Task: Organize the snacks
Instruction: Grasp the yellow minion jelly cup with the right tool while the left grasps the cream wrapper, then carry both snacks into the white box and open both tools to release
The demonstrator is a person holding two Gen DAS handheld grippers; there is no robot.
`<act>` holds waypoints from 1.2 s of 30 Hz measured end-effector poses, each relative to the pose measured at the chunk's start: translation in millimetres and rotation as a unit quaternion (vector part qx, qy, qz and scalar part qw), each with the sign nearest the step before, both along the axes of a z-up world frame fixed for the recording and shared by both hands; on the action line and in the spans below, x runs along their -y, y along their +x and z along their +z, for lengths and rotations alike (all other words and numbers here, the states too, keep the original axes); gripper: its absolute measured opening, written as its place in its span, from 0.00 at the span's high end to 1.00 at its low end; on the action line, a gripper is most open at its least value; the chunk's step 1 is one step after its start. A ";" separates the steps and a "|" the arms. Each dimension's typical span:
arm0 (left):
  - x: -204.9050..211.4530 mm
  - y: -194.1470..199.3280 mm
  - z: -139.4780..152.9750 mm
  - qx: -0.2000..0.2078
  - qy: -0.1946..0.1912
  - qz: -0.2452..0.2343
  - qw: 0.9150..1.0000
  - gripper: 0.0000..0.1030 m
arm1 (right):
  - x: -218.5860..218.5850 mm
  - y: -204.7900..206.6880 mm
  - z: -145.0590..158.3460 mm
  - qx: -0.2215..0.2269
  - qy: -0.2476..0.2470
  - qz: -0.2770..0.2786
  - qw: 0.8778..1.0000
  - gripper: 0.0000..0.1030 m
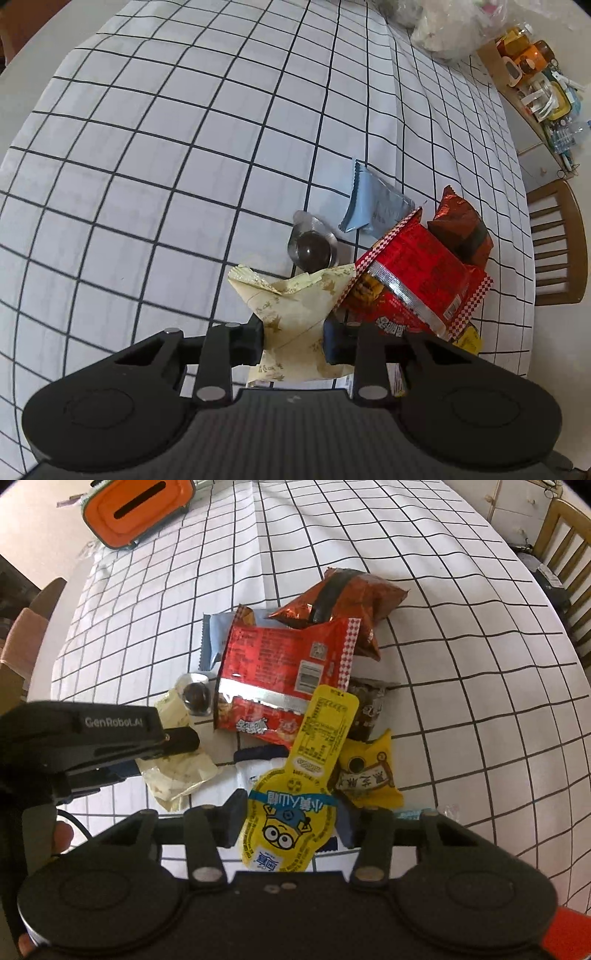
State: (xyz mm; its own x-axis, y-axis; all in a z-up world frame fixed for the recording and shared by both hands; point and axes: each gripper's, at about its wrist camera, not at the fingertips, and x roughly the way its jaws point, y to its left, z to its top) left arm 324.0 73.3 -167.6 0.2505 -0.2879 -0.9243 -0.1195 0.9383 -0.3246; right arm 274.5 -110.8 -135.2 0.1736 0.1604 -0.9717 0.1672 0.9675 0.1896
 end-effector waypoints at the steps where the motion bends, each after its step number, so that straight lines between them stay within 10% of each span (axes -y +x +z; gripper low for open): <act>1: -0.8 -2.1 2.4 0.001 0.002 0.001 1.000 0.72 | 1.0 -1.4 3.1 0.003 0.002 0.001 1.000 0.53; 36: 46.5 -168.3 150.9 0.087 0.069 -0.078 0.991 0.72 | 62.8 -121.6 141.1 0.118 0.066 0.145 0.980 0.53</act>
State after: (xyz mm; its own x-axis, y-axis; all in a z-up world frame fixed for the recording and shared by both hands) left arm 155.6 26.8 -16.7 0.3714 -0.2084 -0.9048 0.0761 0.9780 -0.1941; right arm 152.9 -173.5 5.9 0.3184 0.3587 -0.8775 -0.1752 0.9320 0.3174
